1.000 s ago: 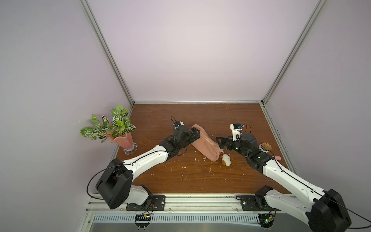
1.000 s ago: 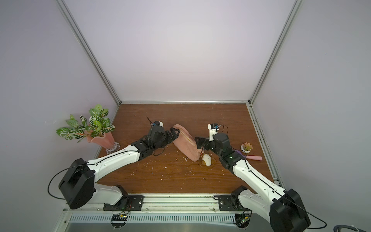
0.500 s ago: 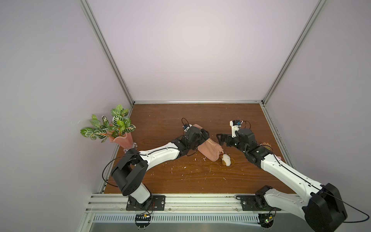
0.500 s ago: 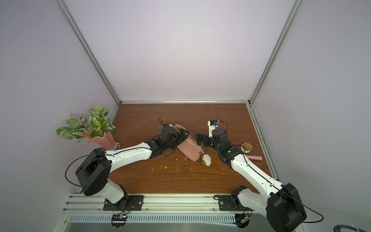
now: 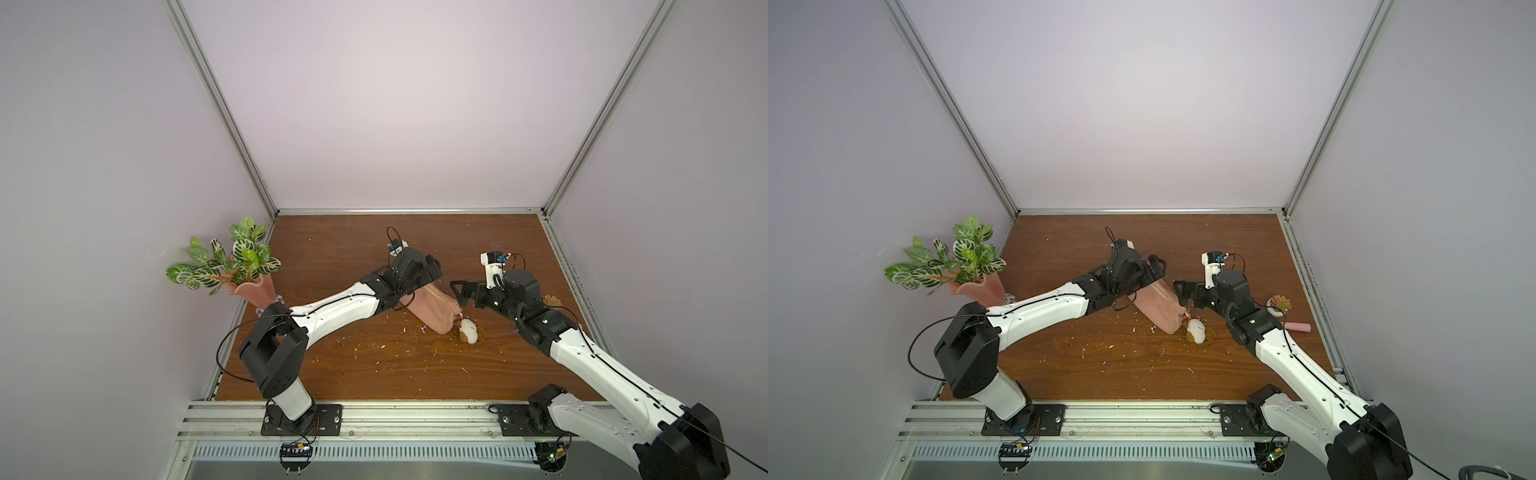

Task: Remove the decoration from the bag
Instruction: Adjust the bag at the center of the board.

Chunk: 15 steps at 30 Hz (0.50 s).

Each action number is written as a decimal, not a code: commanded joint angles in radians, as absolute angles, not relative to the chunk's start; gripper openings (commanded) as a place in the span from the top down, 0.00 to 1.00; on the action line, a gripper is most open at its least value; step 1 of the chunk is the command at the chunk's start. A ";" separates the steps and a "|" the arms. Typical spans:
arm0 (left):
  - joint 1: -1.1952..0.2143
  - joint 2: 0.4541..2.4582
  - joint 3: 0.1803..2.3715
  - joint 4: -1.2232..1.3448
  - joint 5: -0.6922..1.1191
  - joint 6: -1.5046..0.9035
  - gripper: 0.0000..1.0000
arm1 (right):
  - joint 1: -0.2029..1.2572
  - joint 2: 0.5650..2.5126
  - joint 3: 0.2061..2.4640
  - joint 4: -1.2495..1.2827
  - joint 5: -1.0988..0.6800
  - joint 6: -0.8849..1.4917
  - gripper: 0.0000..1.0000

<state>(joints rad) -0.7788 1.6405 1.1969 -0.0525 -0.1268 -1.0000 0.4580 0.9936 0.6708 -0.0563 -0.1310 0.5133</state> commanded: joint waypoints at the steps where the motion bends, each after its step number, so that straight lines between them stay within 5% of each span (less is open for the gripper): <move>1: -0.745 1.640 1.281 -0.200 -0.180 -0.753 0.01 | 0.466 0.959 0.650 -0.091 -0.197 0.537 0.01; 15: -0.594 1.672 1.270 -0.180 -0.112 -0.473 0.01 | 0.545 0.879 0.579 -0.186 -0.163 0.558 0.02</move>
<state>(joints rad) -0.6048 1.6440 1.2675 -0.1741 -0.1444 -0.5674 0.5323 0.8913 0.5934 -0.1772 -0.1745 0.5407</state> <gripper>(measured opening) 0.995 0.981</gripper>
